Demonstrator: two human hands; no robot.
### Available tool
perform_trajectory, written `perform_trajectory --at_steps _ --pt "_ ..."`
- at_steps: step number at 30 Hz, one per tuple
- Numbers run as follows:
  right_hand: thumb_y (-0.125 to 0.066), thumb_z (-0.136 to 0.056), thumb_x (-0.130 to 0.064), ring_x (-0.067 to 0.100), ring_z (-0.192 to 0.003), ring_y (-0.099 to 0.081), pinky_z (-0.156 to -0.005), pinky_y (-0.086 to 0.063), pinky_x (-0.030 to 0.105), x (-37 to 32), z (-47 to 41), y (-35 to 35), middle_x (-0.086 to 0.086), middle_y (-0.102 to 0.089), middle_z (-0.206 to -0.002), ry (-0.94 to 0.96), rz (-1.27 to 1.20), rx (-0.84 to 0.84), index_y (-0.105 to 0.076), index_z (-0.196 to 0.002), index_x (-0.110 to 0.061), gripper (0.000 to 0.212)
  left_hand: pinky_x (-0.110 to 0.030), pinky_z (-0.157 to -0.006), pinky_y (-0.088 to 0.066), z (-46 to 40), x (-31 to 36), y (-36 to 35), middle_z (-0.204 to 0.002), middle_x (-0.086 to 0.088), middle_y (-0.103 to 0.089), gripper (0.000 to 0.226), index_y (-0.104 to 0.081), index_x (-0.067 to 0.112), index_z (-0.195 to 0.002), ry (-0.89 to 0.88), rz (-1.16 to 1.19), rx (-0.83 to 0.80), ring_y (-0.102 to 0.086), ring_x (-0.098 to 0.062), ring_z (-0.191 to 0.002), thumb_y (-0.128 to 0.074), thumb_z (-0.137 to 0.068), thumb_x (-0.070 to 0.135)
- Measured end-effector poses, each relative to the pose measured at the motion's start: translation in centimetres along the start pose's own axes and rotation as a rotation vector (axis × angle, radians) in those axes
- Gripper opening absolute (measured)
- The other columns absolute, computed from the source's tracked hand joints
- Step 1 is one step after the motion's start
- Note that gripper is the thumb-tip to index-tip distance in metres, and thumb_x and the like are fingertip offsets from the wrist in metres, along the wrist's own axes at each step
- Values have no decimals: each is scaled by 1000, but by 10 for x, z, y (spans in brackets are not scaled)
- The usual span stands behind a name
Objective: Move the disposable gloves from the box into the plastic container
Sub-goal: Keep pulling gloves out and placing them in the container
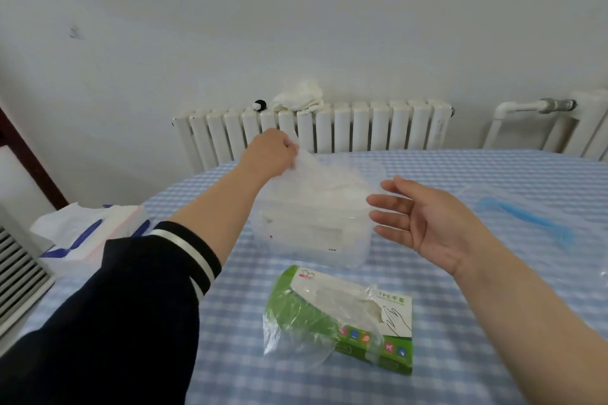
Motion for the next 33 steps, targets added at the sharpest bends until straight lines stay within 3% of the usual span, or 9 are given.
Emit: perform_trajectory --at_steps 7,12,14,18,20,23,27,30,33 --pt "-50 -99 -22 20 -67 -71 -59 -59 30 9 3 -11 12 -74 -86 -46 287 -180 -61 -96 -8 18 -34 -65 -41 3 -23 -17 -93 -6 -60 25 -52 5 -112 12 -451 8 -55 -24 -79 -46 -101 27" --pt "-52 -98 -24 20 -72 -70 -69 -59 34 15 3 -13 13 -74 -90 -37 451 -218 -63 -96 -7 20 -35 -66 -41 29 1 -4 -102 -8 -57 19 -58 9 -110 -309 -726 411 -53 -29 -94 -59 -92 14" --pt "-56 -97 -24 17 -69 -69 -69 -58 32 15 2 -13 10 -75 -87 -29 531 -222 -64 -94 -8 19 -34 -71 -44 36 14 -2 -102 -5 -57 11 -61 13 -103 -376 -586 307 -53 -24 -91 -55 -95 16" --pt "-69 -88 -23 10 -66 -63 -67 -55 24 26 5 -21 4 -75 -84 53 795 -274 -67 -92 -9 15 -25 -75 -46 46 18 -19 -105 5 -65 29 -64 16 -104 -120 -235 -434 -59 -14 -92 -46 -101 38" --pt "-73 -84 -29 8 -75 -62 -73 -52 23 36 8 -31 -6 -71 -89 177 942 -331 -69 -95 -16 17 -28 -82 -50 50 19 -17 -103 9 -68 28 -66 19 -100 -167 -140 -319 -63 -10 -91 -44 -102 37" --pt "-73 -78 -50 0 -122 -40 -102 -34 21 64 11 -45 -20 -44 -135 323 1330 -510 -55 -123 -42 49 -26 -79 -54 71 23 -8 -84 13 -70 20 -66 21 -93 -270 154 28 -66 -5 -79 -49 -101 29" --pt "-71 -79 -53 8 -144 0 -119 -6 34 98 14 -44 -19 -2 -158 338 1693 -704 -30 -143 -51 76 -24 -65 -56 107 21 -10 -73 4 -71 17 -67 17 -90 -302 499 66 -68 -13 -65 -53 -99 19" --pt "-61 -91 -35 9 -141 -21 -117 -17 27 98 10 -46 -17 -24 -156 401 1640 -618 -54 -132 -38 42 -29 -62 -57 119 13 -15 -75 -2 -73 19 -67 13 -89 -245 581 -28 -68 -18 -62 -53 -100 20" --pt "-58 -94 -29 2 -117 -51 -97 -37 19 87 4 -47 -15 -54 -136 423 1480 -451 -69 -113 -23 22 -30 -62 -56 123 6 -18 -78 -4 -73 29 -65 8 -85 -198 672 -103 -69 -19 -64 -51 -100 28"
Point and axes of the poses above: each hand's wrist, its own z-axis away from the middle knuckle, its own y-axis out of the back of the hand, x = y × z, the point moved 4 cm from there along -z, towards the middle knuckle
